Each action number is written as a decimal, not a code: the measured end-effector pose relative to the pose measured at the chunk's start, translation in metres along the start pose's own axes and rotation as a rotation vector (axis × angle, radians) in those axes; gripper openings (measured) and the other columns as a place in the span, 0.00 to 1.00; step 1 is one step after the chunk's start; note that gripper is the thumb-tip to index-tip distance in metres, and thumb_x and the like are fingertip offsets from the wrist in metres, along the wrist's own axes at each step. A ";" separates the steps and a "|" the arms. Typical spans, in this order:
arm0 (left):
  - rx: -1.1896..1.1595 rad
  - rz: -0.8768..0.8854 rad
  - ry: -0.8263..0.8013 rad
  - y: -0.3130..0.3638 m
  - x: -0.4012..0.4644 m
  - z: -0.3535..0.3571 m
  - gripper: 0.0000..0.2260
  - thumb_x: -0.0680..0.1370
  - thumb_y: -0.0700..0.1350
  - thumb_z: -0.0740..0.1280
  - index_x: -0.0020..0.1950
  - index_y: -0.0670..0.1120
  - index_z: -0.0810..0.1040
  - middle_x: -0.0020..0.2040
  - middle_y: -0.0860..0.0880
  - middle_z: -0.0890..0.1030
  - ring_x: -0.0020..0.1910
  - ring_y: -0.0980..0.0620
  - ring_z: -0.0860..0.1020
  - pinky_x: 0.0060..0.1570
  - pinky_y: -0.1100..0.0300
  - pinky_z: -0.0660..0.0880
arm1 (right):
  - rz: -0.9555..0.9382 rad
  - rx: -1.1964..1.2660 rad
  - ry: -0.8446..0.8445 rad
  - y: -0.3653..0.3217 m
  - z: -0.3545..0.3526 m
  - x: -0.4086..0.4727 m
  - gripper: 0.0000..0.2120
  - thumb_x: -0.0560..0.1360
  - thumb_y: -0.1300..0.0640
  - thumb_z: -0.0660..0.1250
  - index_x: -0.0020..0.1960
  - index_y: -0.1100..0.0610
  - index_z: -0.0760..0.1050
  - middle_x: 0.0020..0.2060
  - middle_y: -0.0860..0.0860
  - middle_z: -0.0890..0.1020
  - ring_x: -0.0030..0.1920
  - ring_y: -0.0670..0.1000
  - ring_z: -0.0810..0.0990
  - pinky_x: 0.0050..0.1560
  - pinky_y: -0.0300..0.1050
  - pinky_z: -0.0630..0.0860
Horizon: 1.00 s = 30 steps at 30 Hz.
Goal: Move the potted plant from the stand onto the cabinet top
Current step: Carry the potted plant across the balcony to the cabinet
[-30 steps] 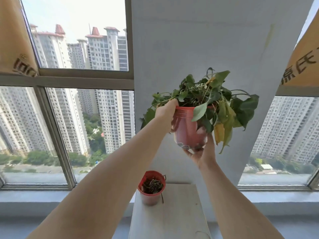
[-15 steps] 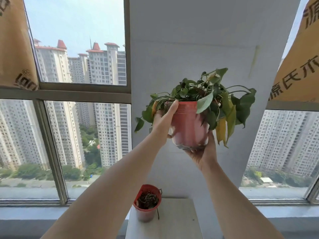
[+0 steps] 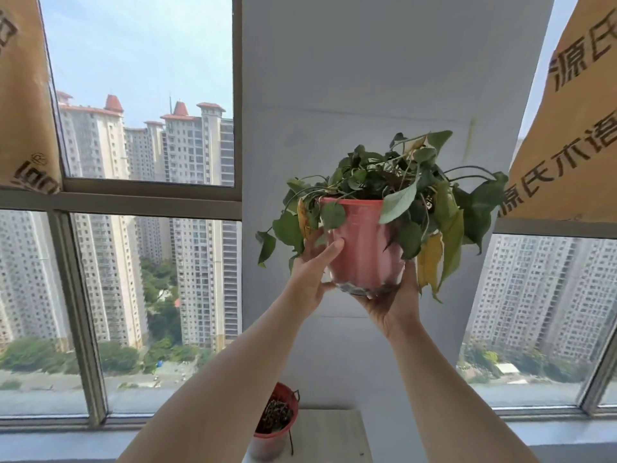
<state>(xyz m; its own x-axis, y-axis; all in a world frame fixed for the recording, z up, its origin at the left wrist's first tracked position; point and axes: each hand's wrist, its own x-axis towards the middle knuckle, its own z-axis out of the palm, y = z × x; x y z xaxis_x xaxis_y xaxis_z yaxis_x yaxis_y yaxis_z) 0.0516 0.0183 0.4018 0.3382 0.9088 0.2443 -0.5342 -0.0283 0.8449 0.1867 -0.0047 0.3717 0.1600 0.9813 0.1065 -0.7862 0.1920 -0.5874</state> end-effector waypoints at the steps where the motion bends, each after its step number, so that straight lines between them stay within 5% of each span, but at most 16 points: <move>1: -0.044 -0.009 -0.029 0.000 -0.001 0.003 0.24 0.60 0.50 0.77 0.53 0.62 0.75 0.58 0.54 0.79 0.58 0.53 0.75 0.44 0.46 0.80 | 0.000 -0.014 -0.002 -0.002 0.002 0.000 0.32 0.69 0.37 0.63 0.63 0.58 0.70 0.59 0.60 0.77 0.56 0.63 0.79 0.45 0.60 0.81; 3: -0.101 -0.028 -0.083 0.001 0.001 0.007 0.28 0.60 0.48 0.77 0.57 0.61 0.73 0.63 0.51 0.76 0.59 0.51 0.75 0.42 0.50 0.81 | 0.004 -0.031 -0.008 -0.004 0.005 0.000 0.31 0.70 0.36 0.60 0.63 0.57 0.70 0.59 0.59 0.77 0.56 0.61 0.79 0.42 0.57 0.81; 6: -0.095 -0.035 -0.162 0.003 0.005 0.007 0.37 0.60 0.50 0.77 0.68 0.55 0.69 0.64 0.51 0.76 0.61 0.50 0.75 0.57 0.45 0.77 | 0.032 -0.043 -0.027 -0.008 0.009 0.002 0.29 0.73 0.37 0.57 0.66 0.56 0.68 0.61 0.59 0.76 0.59 0.62 0.77 0.50 0.63 0.79; 9: -0.181 -0.063 -0.120 0.003 0.005 0.004 0.29 0.62 0.53 0.74 0.61 0.50 0.74 0.59 0.49 0.79 0.59 0.49 0.77 0.57 0.45 0.77 | 0.063 -0.051 -0.009 -0.014 0.013 0.003 0.27 0.74 0.40 0.56 0.65 0.57 0.68 0.64 0.59 0.74 0.61 0.62 0.75 0.58 0.65 0.73; 12: -0.217 -0.063 -0.051 0.001 0.005 0.001 0.20 0.69 0.55 0.68 0.59 0.49 0.75 0.60 0.46 0.78 0.56 0.48 0.78 0.45 0.50 0.81 | 0.081 -0.100 0.005 -0.019 0.020 0.002 0.20 0.75 0.43 0.59 0.53 0.59 0.73 0.56 0.58 0.79 0.51 0.59 0.81 0.44 0.60 0.80; 15: -0.276 -0.045 0.019 0.001 0.007 0.001 0.36 0.62 0.55 0.71 0.68 0.45 0.69 0.67 0.44 0.73 0.63 0.45 0.74 0.51 0.47 0.77 | 0.095 -0.087 0.004 -0.021 0.027 0.001 0.12 0.75 0.50 0.62 0.48 0.59 0.74 0.48 0.57 0.81 0.37 0.57 0.85 0.31 0.53 0.81; 19: -0.217 -0.028 0.022 0.003 0.010 0.000 0.24 0.67 0.55 0.69 0.60 0.47 0.72 0.66 0.44 0.75 0.63 0.45 0.74 0.60 0.44 0.73 | 0.128 -0.070 -0.081 -0.018 0.027 0.006 0.16 0.75 0.50 0.60 0.56 0.61 0.72 0.55 0.58 0.78 0.50 0.60 0.81 0.35 0.55 0.81; 23: -0.190 -0.057 -0.006 0.010 0.013 -0.008 0.28 0.57 0.55 0.73 0.55 0.48 0.75 0.56 0.47 0.80 0.55 0.49 0.78 0.47 0.50 0.80 | 0.164 -0.091 -0.142 -0.012 0.025 0.012 0.26 0.73 0.44 0.63 0.63 0.61 0.68 0.62 0.59 0.74 0.59 0.62 0.76 0.38 0.57 0.81; 26: -0.212 -0.045 -0.046 0.010 0.015 -0.021 0.28 0.59 0.53 0.74 0.57 0.48 0.76 0.56 0.47 0.82 0.59 0.47 0.78 0.51 0.48 0.80 | 0.199 -0.060 -0.178 -0.005 0.024 0.018 0.27 0.71 0.44 0.65 0.62 0.60 0.68 0.65 0.60 0.72 0.61 0.63 0.74 0.44 0.64 0.80; 30: -0.242 -0.024 -0.074 0.013 0.016 -0.038 0.31 0.53 0.51 0.80 0.54 0.44 0.79 0.48 0.46 0.86 0.51 0.47 0.83 0.50 0.46 0.80 | 0.255 -0.035 -0.280 0.010 0.028 0.028 0.37 0.64 0.44 0.69 0.67 0.62 0.64 0.67 0.61 0.70 0.65 0.64 0.71 0.55 0.67 0.74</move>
<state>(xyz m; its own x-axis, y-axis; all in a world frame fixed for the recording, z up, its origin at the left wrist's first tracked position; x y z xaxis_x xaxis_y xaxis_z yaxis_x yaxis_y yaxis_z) 0.0201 0.0481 0.3983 0.4045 0.8746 0.2675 -0.6921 0.1015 0.7147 0.1664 0.0251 0.3913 -0.2113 0.9632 0.1659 -0.7584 -0.0545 -0.6495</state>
